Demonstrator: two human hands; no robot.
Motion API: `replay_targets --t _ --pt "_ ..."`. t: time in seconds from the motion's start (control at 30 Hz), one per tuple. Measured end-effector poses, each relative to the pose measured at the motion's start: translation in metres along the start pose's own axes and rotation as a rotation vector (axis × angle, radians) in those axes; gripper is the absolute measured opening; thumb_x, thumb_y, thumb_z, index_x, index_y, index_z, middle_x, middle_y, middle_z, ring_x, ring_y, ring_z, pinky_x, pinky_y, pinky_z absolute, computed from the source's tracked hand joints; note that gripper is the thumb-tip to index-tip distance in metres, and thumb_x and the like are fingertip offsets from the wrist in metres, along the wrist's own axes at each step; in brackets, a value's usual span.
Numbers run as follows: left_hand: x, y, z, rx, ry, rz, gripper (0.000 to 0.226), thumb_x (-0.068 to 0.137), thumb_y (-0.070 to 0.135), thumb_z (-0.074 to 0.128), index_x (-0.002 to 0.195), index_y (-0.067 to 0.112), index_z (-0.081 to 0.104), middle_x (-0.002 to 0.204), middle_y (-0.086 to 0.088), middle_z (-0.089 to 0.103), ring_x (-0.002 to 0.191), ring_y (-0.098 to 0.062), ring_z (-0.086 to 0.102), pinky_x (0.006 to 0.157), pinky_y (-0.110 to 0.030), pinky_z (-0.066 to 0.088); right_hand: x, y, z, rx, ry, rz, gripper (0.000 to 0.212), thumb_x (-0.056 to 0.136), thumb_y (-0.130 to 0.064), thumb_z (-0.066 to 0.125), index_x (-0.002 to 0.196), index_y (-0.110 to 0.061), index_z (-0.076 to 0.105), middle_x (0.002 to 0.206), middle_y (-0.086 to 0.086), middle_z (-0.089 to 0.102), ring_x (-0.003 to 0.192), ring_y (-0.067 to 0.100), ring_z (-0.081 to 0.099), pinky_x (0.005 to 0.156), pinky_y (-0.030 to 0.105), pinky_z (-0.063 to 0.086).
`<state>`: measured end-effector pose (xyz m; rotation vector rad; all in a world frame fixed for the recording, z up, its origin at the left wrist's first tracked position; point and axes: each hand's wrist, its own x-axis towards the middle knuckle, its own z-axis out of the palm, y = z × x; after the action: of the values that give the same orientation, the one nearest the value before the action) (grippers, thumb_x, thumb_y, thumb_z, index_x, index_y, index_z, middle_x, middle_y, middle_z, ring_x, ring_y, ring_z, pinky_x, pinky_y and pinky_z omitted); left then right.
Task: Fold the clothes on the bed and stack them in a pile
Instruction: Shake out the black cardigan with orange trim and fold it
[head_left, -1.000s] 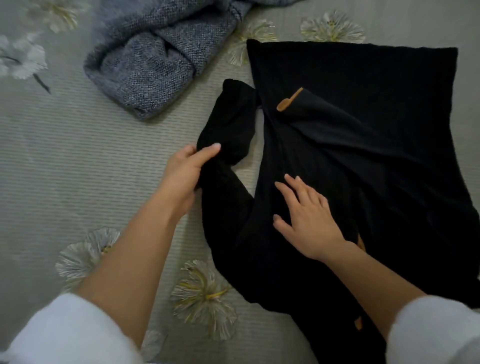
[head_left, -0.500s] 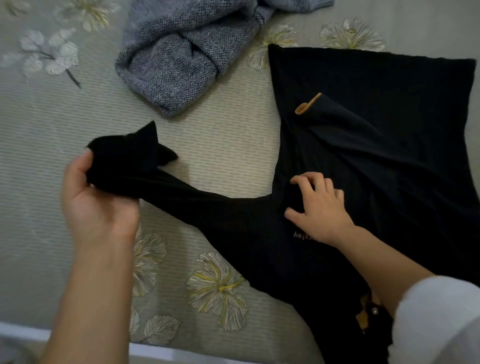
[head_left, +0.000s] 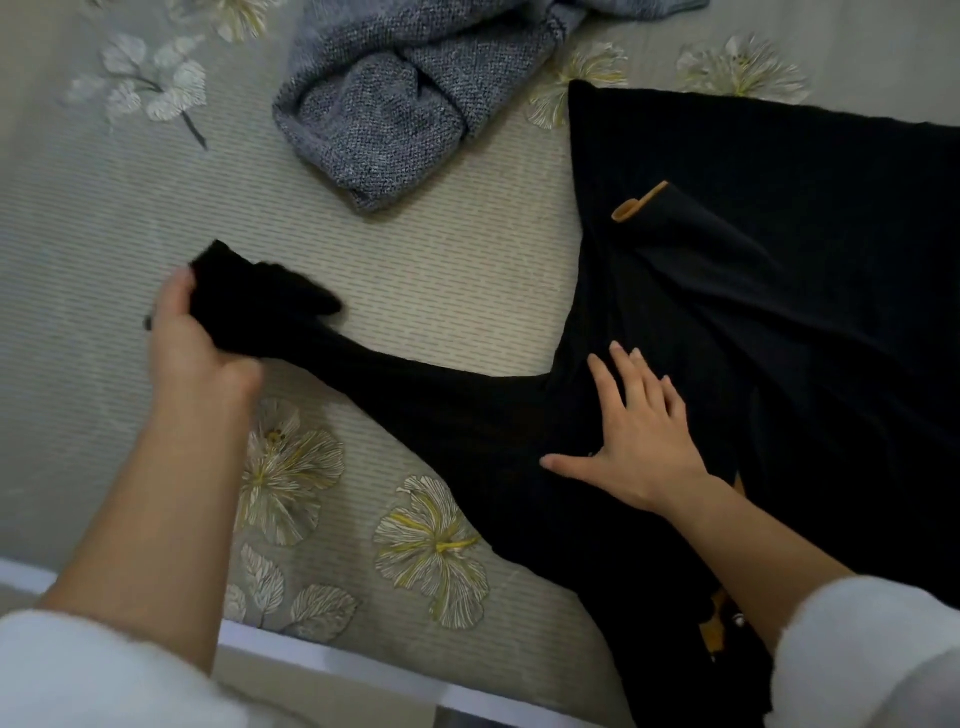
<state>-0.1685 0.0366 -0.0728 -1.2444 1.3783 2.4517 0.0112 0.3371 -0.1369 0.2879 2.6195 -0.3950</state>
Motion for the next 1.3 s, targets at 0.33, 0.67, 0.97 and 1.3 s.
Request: replay_targets --t 0.33,0.67,0.97,1.3 --pt "-0.051 -0.025 0.042 0.34 0.18 0.815 0.022 0.085 0.016 0.063 0.103 0.01 0.052 0.106 -0.006 0.061 0.096 -0.009 0.061 0.092 -0.022 0.048 -0.004 0.013 -0.01 0.263 0.137 -0.09 0.097 0.078 -0.066 0.058 0.152 -0.019 0.016 0.158 -0.007 0.01 0.146 0.008 -0.002 0.118 0.033 0.002" --pt "-0.141 -0.165 0.052 1.771 -0.944 0.761 0.079 0.084 0.038 0.061 0.15 0.031 0.018 0.161 -0.003 -0.004 0.145 -0.016 -0.013 0.118 -0.039 -0.003 -0.008 0.075 -0.054 1.779 0.307 0.617 0.055 0.077 0.005 0.037 0.127 -0.007 0.055 0.108 0.007 0.064 0.108 0.027 0.062 0.088 0.033 0.051" --pt "-0.117 -0.18 -0.017 1.711 -0.632 0.747 0.083 0.079 0.022 0.071 0.144 0.04 0.022 0.119 0.001 0.029 0.082 -0.009 0.048 0.061 -0.012 0.038 0.007 0.092 -0.053 1.384 0.332 0.772 0.068 0.071 -0.046 0.077 0.123 -0.012 0.05 0.107 0.002 0.064 0.094 0.019 0.065 0.076 0.033 0.054" --pt "-0.124 -0.177 -0.019 1.445 -0.487 0.763 0.019 0.082 0.0 0.067 0.097 0.012 0.072 0.087 0.004 0.052 0.07 -0.002 0.052 0.066 -0.009 0.038 0.044 0.121 -0.132 1.354 0.897 0.507 0.032 0.089 -0.022 0.059 0.06 -0.021 0.045 0.066 -0.002 0.051 0.068 0.016 0.051 0.06 0.033 0.048"
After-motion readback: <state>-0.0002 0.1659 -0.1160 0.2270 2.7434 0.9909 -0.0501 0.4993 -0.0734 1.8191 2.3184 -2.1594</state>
